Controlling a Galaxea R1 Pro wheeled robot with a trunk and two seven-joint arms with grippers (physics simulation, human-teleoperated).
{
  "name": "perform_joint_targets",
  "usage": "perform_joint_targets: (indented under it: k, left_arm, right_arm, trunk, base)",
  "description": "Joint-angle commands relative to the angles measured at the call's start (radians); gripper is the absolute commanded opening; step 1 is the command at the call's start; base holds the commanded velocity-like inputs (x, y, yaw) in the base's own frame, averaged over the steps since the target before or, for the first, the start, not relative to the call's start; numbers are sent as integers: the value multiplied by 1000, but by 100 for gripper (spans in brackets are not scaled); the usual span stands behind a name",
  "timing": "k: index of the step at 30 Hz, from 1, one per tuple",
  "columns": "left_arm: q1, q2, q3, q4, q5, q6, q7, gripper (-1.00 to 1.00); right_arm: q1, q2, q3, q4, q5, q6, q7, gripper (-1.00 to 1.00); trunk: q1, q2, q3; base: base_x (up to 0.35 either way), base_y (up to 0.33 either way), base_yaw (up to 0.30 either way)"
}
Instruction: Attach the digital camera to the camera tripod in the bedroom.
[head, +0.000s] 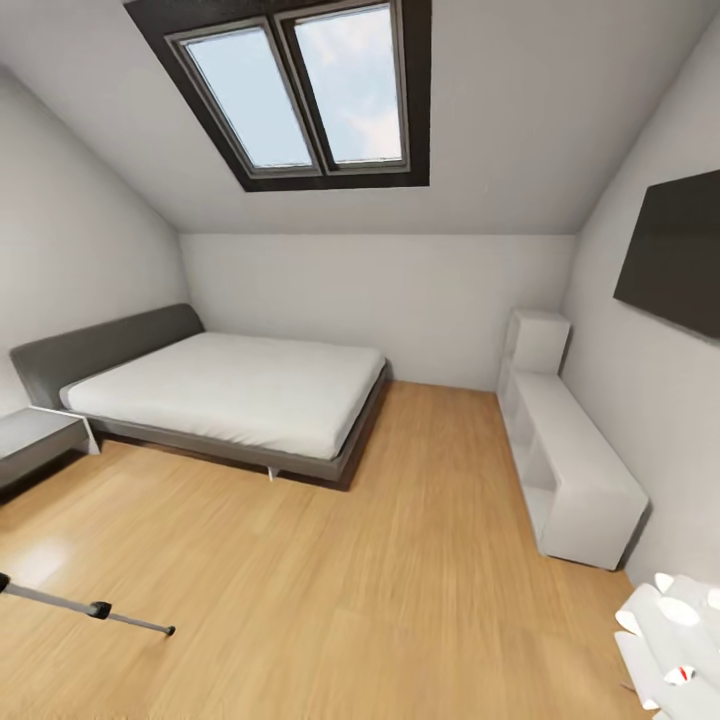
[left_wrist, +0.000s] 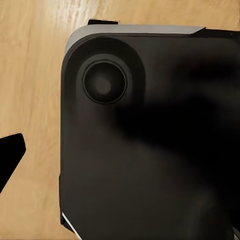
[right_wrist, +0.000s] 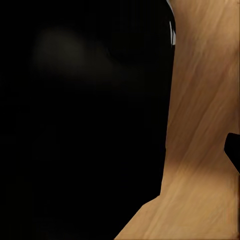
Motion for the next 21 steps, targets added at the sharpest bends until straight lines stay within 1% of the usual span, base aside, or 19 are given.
perform_joint_targets:
  k: [1, 21]
  left_arm:
    - [0, 0, 0, 0, 7, -2, 0, 100]
    - [0, 0, 0, 0, 6, -2, 0, 100]
  right_arm:
    - [0, 0, 0, 0, 1, 0, 0, 100]
    - [0, 0, 0, 0, 1, 0, 0, 100]
  trunk:
    - [0, 0, -1]
    - [0, 0, -1]
  base:
    - [0, 0, 232]
    - [0, 0, 232]
